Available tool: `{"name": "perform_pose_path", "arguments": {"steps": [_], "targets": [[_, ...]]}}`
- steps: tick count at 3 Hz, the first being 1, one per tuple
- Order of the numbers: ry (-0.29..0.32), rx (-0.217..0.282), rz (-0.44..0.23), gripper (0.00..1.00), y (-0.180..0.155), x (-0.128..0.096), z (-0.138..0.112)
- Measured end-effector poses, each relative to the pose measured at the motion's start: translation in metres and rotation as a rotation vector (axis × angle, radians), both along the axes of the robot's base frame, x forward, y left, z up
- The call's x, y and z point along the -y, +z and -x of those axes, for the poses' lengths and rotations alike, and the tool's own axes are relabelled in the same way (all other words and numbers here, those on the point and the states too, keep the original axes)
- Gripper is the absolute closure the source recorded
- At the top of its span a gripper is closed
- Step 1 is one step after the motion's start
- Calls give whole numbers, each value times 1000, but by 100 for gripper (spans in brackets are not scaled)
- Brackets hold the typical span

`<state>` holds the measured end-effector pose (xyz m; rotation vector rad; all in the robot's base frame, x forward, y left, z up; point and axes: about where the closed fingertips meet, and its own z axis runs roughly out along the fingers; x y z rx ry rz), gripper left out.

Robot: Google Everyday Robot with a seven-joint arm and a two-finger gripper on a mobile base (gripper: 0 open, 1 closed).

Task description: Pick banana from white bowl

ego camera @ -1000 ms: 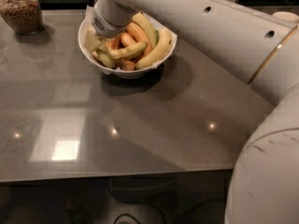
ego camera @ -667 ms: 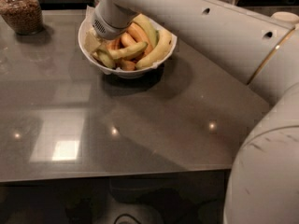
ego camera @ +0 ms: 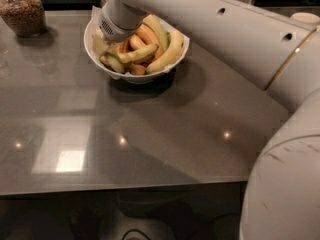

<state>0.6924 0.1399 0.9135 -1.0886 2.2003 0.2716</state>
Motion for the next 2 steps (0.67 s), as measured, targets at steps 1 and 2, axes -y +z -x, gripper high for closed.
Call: {"name": "perform_pose_path", "arguments": {"steps": [1, 2], "targets": [[36, 50, -19, 100, 11, -2, 3], [61, 114, -44, 100, 28, -2, 3]]}}
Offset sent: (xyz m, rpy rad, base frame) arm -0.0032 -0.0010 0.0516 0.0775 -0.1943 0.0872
